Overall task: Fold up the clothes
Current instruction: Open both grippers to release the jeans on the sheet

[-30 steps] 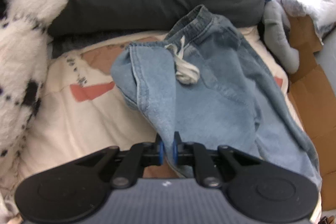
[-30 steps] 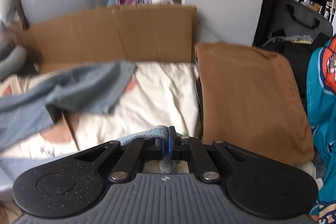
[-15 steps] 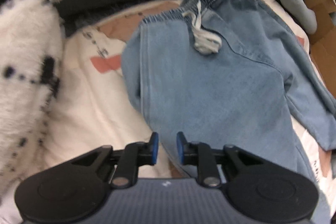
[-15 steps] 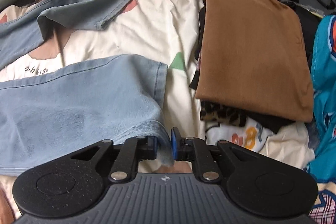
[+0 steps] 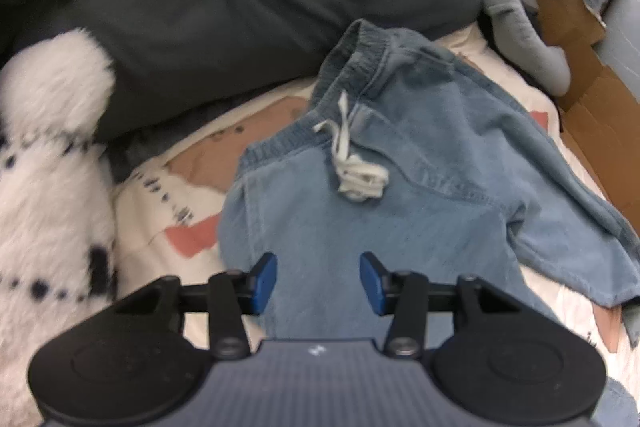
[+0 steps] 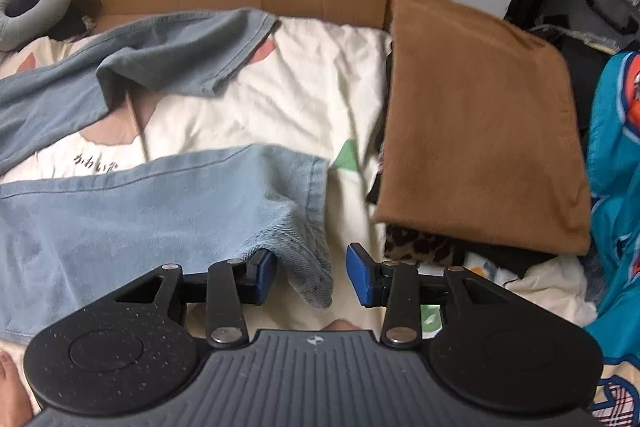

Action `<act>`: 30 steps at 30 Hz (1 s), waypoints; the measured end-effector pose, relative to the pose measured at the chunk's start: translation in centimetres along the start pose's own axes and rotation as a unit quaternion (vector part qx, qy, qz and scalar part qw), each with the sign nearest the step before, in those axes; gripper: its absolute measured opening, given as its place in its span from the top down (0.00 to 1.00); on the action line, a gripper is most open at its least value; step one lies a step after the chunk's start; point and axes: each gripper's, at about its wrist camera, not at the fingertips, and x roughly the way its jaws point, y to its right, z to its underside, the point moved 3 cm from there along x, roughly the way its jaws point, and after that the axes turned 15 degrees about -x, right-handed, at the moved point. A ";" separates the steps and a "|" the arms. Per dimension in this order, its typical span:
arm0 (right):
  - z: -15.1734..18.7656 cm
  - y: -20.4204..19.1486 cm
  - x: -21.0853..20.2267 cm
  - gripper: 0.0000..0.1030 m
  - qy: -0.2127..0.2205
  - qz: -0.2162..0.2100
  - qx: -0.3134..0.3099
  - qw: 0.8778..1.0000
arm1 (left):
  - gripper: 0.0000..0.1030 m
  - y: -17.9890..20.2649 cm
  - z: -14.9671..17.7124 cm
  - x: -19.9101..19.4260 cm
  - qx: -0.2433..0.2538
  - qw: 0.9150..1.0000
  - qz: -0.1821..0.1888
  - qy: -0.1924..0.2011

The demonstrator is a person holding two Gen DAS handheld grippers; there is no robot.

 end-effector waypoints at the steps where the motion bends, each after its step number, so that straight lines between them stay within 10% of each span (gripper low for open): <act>1: 0.0 0.2 -0.1 0.53 0.000 0.007 0.005 1.000 | 0.45 0.3 -0.2 0.5 -0.002 1.000 0.004 0.001; 22: 2.1 1.9 0.0 0.51 -0.026 0.049 0.029 0.998 | 0.36 5.2 -4.1 14.1 -0.038 0.999 -0.012 -0.011; 25: 2.6 1.9 0.1 0.51 -0.036 0.053 0.025 0.998 | 0.45 4.9 -4.7 15.5 -0.059 0.998 -0.018 -0.017; 30: 3.7 3.0 -0.3 0.51 -0.041 0.066 0.036 0.996 | 0.91 5.2 -5.3 17.0 -0.069 0.997 -0.031 -0.035</act>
